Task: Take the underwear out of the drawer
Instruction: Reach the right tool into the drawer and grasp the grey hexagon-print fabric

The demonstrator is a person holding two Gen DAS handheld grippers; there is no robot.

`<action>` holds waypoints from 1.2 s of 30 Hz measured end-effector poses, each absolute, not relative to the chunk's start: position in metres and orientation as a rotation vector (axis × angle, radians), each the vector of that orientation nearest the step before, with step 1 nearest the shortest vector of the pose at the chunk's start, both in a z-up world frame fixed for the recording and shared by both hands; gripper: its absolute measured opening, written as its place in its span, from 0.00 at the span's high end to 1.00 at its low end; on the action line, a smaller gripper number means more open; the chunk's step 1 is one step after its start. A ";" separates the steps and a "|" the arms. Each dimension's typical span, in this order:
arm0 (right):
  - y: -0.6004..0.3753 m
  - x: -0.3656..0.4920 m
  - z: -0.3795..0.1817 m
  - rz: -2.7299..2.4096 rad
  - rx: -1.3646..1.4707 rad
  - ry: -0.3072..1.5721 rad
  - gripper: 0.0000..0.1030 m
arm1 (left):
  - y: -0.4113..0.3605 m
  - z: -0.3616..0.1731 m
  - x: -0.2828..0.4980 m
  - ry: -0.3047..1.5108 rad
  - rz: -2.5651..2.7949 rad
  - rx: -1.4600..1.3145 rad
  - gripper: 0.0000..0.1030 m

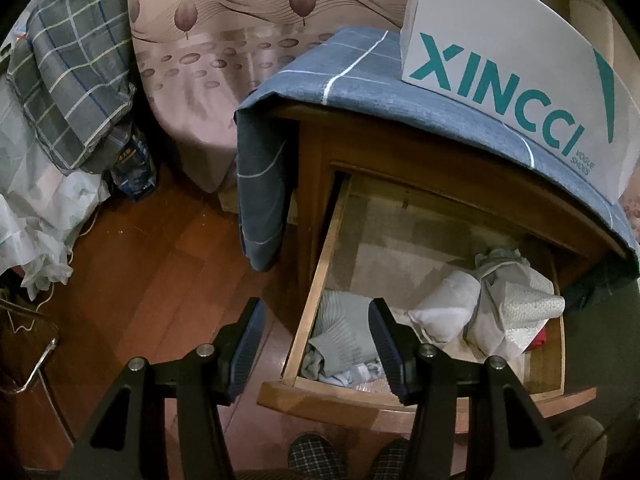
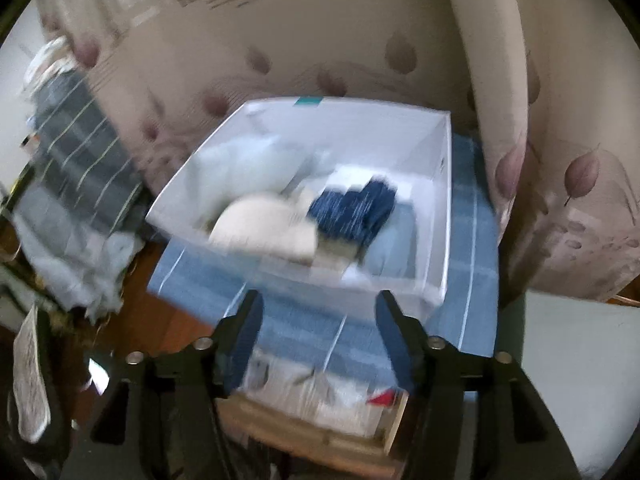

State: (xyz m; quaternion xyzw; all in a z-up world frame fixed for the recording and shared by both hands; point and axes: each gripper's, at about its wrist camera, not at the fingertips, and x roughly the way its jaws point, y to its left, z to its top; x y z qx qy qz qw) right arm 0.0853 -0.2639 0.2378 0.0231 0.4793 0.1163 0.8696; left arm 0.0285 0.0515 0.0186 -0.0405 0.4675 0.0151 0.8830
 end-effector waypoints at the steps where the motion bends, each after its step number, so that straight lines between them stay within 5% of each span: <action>1: -0.261 0.076 0.232 0.254 0.026 1.015 0.35 | 0.052 0.019 0.029 0.973 0.031 -0.085 0.47; 23: -0.185 0.063 0.019 0.391 -0.538 1.289 0.12 | 0.072 0.015 0.030 0.989 0.036 -0.229 0.47; 36: -0.175 0.095 -0.038 0.381 -0.690 1.276 0.05 | 0.083 0.011 0.034 1.011 0.022 -0.290 0.47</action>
